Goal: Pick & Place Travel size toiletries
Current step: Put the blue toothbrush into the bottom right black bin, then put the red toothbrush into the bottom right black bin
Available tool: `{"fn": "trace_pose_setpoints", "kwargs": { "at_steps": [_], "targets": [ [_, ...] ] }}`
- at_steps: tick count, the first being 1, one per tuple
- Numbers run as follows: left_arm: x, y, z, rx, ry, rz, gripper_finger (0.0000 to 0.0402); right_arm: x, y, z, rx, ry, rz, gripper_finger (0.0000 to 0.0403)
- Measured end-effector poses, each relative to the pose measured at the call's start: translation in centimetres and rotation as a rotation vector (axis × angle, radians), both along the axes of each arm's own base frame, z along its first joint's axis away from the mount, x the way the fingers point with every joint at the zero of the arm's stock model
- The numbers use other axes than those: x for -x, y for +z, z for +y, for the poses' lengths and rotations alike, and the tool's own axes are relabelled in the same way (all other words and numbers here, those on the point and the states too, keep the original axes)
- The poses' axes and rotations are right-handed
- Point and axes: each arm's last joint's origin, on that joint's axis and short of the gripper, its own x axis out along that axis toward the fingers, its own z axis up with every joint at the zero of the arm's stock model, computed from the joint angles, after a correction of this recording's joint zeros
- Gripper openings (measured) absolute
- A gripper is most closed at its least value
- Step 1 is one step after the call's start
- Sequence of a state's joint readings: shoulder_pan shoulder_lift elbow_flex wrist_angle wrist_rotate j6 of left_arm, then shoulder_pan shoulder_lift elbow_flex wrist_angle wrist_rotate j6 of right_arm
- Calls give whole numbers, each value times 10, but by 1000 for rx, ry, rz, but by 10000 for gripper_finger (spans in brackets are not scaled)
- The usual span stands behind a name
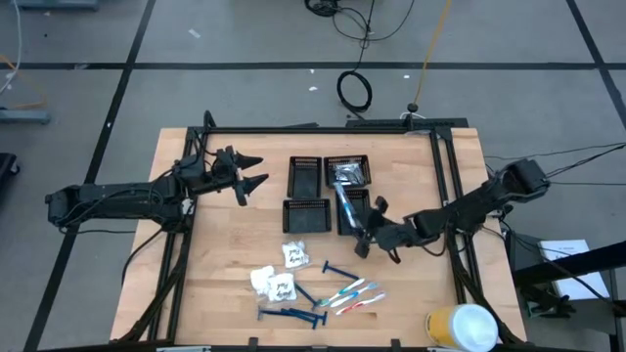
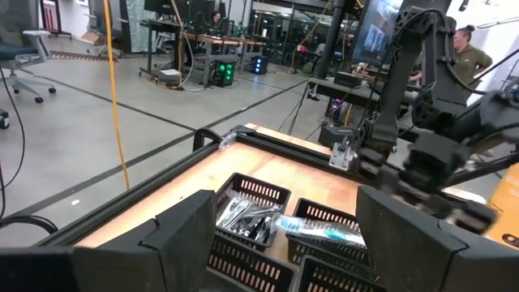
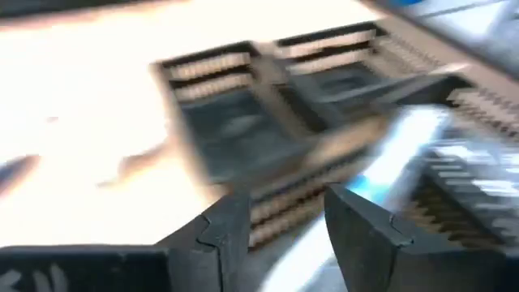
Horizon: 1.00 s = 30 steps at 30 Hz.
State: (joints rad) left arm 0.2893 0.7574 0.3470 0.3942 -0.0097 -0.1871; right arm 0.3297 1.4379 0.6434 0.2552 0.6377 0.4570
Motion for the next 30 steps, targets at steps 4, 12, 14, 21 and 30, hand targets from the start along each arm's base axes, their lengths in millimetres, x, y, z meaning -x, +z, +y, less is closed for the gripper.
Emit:
{"fn": "trace_pose_setpoints", "kwargs": {
  "at_steps": [4, 12, 14, 21, 30],
  "targets": [
    [0, 0, 0, 0, 0, 0, 285, -2, 4, 3, -189, 98, -38, 133],
    [0, 0, 0, 0, 0, 0, 285, 4, -12, -21, -243, -35, 136, 110],
    [0, 0, 0, 0, 0, 0, 285, 4, -12, -25, -248, -56, 139, 105],
    [0, 0, 0, 0, 0, 0, 285, 2, -11, -32, -213, -77, 121, 91],
    [0, 0, 0, 0, 0, 0, 285, 2, 3, 25, -221, 547, 65, 88]
  ]
}}
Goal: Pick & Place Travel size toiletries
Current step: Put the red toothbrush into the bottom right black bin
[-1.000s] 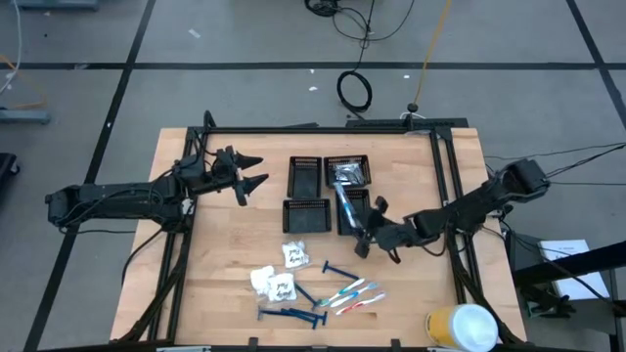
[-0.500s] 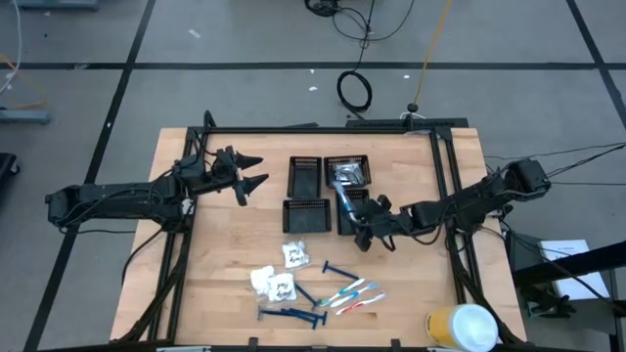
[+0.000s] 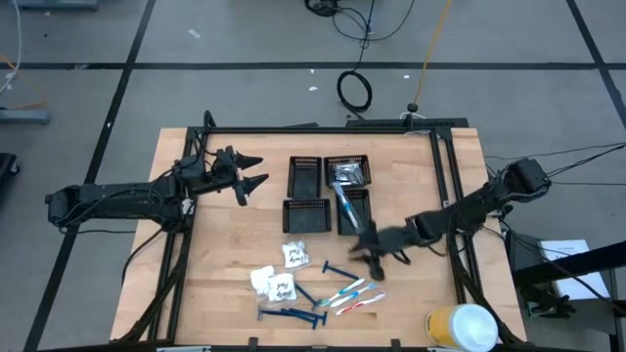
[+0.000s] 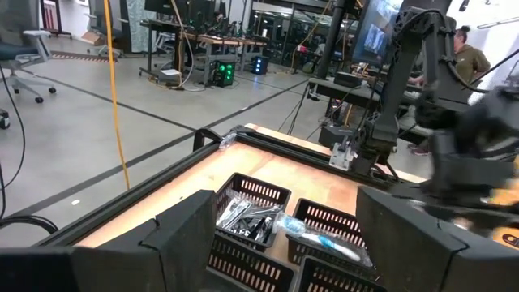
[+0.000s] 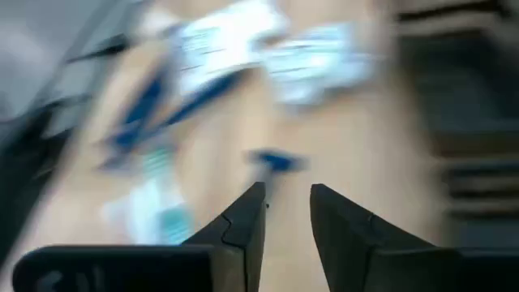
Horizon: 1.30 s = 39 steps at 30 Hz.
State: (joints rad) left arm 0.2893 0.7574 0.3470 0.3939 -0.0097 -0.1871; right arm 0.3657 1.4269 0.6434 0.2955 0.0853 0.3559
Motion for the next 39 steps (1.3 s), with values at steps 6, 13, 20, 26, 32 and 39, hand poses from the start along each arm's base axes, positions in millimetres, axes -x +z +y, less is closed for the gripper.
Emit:
{"fn": "trace_pose_setpoints", "kwargs": {
  "at_steps": [6, 13, 20, 26, 32, 39],
  "targets": [
    [0, 0, 0, 0, 0, 0, 285, 29, 1, 57, -22, 228, 2, 88],
    [0, 0, 0, 0, 0, 0, 285, 70, -4, 99, 23, 137, -1, 88],
    [0, 0, 0, 0, 0, 0, 285, 84, -28, 109, 71, 69, 95, 101],
    [0, 0, 0, 0, 0, -1, 285, 79, -49, 116, 103, 78, 110, 154],
    [0, 0, 0, 0, 0, 0, 285, 76, -73, 117, 146, 88, 181, 194],
    [0, 0, 0, 0, 0, 0, 285, 74, -72, 117, 119, 97, 176, 142]
  ]
}}
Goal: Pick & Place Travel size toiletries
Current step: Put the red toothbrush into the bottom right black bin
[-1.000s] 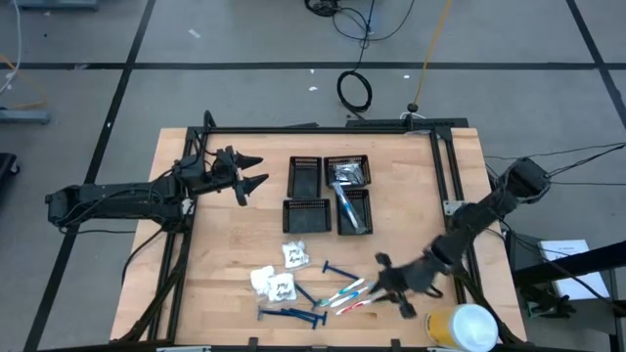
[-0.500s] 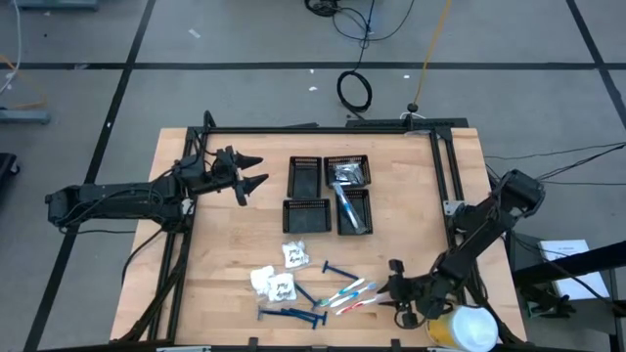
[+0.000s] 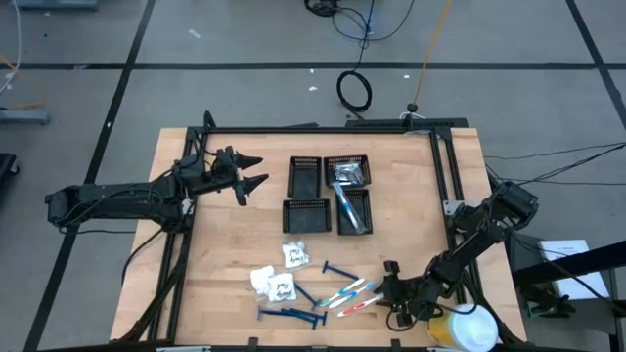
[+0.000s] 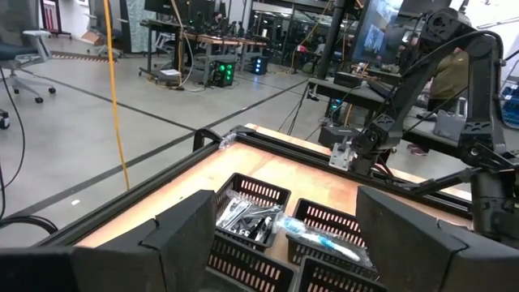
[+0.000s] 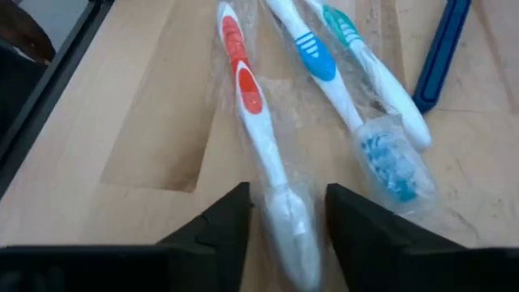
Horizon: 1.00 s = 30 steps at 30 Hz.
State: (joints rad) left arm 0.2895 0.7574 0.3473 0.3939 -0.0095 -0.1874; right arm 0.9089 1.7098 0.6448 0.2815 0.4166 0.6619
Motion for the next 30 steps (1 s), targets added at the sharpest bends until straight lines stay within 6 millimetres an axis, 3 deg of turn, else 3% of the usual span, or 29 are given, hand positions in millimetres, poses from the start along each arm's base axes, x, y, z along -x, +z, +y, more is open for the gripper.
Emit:
{"fn": "trace_pose_setpoints", "kwargs": {
  "at_steps": [6, 11, 16, 24, 27, 30],
  "targets": [
    [0, 0, 0, 0, 0, 0, 285, 4, 25, 1, -99, 105, -5, 47],
    [0, 0, 0, 0, 0, 0, 285, 5, 50, -1, -132, 132, -99, 47],
    [0, 0, 0, 0, 0, 0, 285, 1, 72, -12, -44, 72, -254, 47],
    [0, 0, 0, 0, 0, 0, 285, -26, 90, -55, 147, -369, -443, 47],
    [0, 0, 0, 0, 0, 0, 285, -36, 86, -77, 227, -597, -460, 47],
    [0, 0, 0, 0, 0, 0, 285, -41, 74, -100, 290, -718, -382, 47]
  ]
}}
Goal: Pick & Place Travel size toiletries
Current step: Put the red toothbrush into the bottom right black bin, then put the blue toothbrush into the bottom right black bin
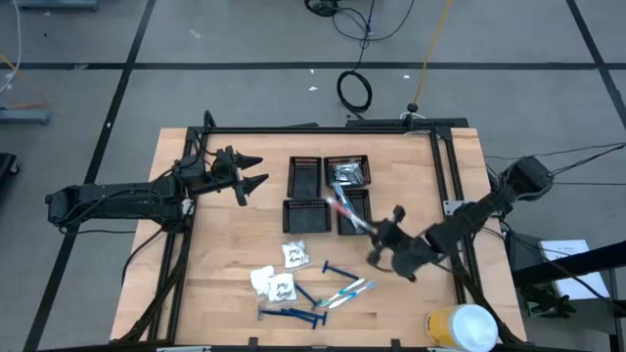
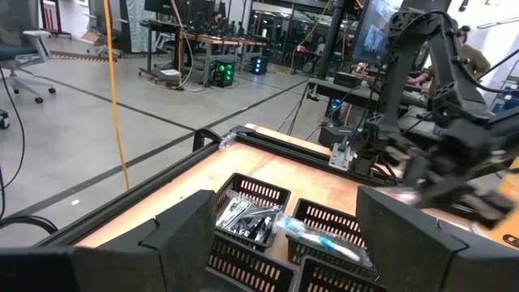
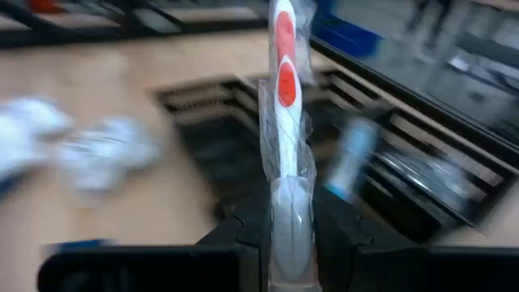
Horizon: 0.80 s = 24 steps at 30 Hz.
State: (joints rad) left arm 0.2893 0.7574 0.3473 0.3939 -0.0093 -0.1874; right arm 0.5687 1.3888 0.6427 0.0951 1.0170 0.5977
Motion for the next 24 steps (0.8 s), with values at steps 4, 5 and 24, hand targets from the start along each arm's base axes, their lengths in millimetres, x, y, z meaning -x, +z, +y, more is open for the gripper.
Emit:
{"fn": "trace_pose_setpoints", "kwargs": {
  "at_steps": [4, 5, 24],
  "targets": [
    [0, 0, 0, 0, 0, 0, 285, -5, -15, -21, -50, -99, 78, 47],
    [0, 0, 0, 0, 0, 0, 285, -7, -17, -23, -71, -98, 88, 50],
    [0, 0, 0, 0, 0, 0, 285, -23, -22, -33, -252, -60, 72, 183]
  ]
}}
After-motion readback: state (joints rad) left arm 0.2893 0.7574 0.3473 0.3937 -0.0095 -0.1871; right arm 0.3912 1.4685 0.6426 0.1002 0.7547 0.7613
